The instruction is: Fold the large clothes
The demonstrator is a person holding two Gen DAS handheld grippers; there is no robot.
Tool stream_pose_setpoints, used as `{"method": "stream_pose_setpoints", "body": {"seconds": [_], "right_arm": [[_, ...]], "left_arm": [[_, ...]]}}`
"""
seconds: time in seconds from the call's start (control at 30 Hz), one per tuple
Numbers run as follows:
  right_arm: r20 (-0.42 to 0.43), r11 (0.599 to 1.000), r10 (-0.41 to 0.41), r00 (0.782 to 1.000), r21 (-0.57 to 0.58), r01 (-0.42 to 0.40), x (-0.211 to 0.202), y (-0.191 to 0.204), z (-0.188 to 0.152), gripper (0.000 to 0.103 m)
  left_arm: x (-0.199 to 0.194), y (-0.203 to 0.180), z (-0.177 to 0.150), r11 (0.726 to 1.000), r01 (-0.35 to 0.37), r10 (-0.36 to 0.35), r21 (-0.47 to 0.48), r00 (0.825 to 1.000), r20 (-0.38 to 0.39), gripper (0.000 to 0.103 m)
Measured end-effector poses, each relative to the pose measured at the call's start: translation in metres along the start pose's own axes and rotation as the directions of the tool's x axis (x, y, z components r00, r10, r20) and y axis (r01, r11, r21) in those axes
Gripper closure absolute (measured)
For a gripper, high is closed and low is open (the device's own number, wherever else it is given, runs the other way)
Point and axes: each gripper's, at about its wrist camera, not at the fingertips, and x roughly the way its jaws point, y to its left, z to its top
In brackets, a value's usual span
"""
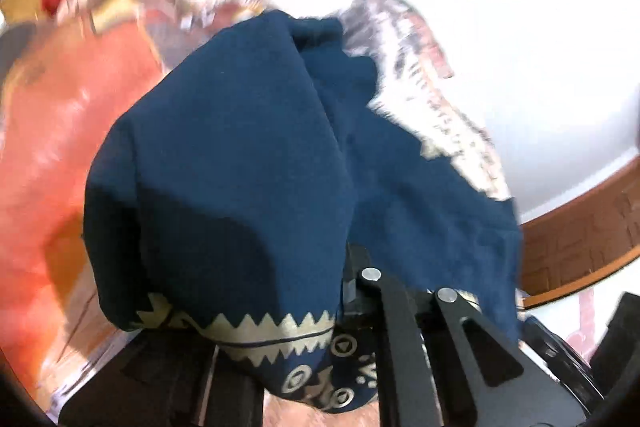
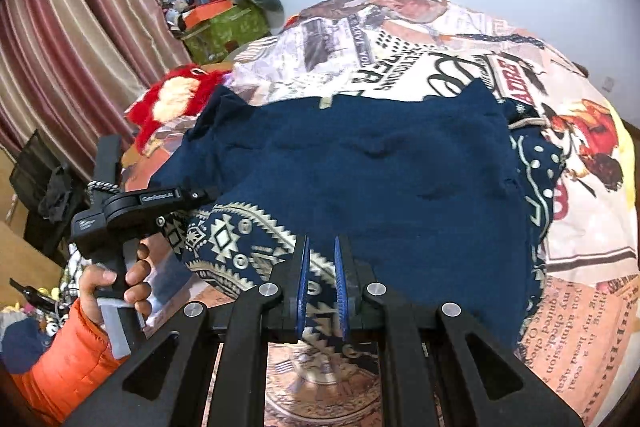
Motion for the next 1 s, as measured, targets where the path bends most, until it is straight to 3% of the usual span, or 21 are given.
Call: {"method": "stream_pose_setpoints", "body": {"seconds": [0.1, 0.2, 0.33, 0.43, 0.53, 0.6, 0.77, 0.83, 0.87, 1.0], "right_arm": [[0.002, 1.000, 0.022, 1.000, -0.010, -0.022, -0.001, 0.010, 0.003, 0.095], [-0.010, 0.997, 0.074, 0.997, -0.017, -0.074, 0.003, 0.028, 0.008, 0.095], [-0.082, 0.990, 0.141, 0.987, 0.008, -0.141, 0.028, 0.047, 0.009, 0.095], [-0.204, 0.986, 0.167, 0.965, 0.025, -0.166, 0.066, 0.059, -0.001, 0.095], [-0.363, 0.971, 0.239, 0.901, 0.113, -0.212, 0.113, 0.058, -0.021, 0.096], [-0.365, 0.956, 0.292, 0.884, 0.149, -0.254, 0.125, 0.055, -0.028, 0.096], [-0.376, 0.949, 0.305, 0.875, 0.199, -0.245, 0.110, 0.043, -0.018, 0.095], [-0.353, 0.940, 0.318, 0.880, 0.240, -0.244, 0.091, 0.030, -0.016, 0.095], [-0.327, 0.942, 0.309, 0.893, 0.236, -0.240, 0.074, 0.022, -0.016, 0.095], [-0.204, 0.992, 0.084, 0.975, 0.107, -0.063, -0.002, -0.013, -0.025, 0.096]], "left_arm": [[-0.029, -0.015, -0.002, 0.998, -0.006, 0.003, 0.057, 0.999, 0.049, 0.095], [-0.054, -0.027, -0.011, 0.983, -0.093, 0.076, 0.155, 0.991, 0.108, 0.095], [-0.064, -0.026, -0.020, 0.965, -0.162, 0.135, 0.204, 0.981, 0.140, 0.095], [-0.058, -0.026, -0.021, 0.963, -0.170, 0.146, 0.210, 0.981, 0.126, 0.095], [-0.053, -0.027, -0.024, 0.949, -0.187, 0.158, 0.253, 0.979, 0.132, 0.095], [-0.049, -0.044, -0.023, 0.937, -0.189, 0.152, 0.293, 0.978, 0.146, 0.095], [-0.046, -0.100, -0.018, 0.901, -0.168, 0.100, 0.400, 0.977, 0.186, 0.095], [-0.042, -0.127, -0.023, 0.869, -0.161, 0.080, 0.468, 0.979, 0.189, 0.095], [-0.038, -0.143, -0.030, 0.846, -0.154, 0.068, 0.511, 0.981, 0.184, 0.095], [-0.016, -0.191, -0.066, 0.757, -0.097, 0.036, 0.646, 0.993, 0.108, 0.094]]}}
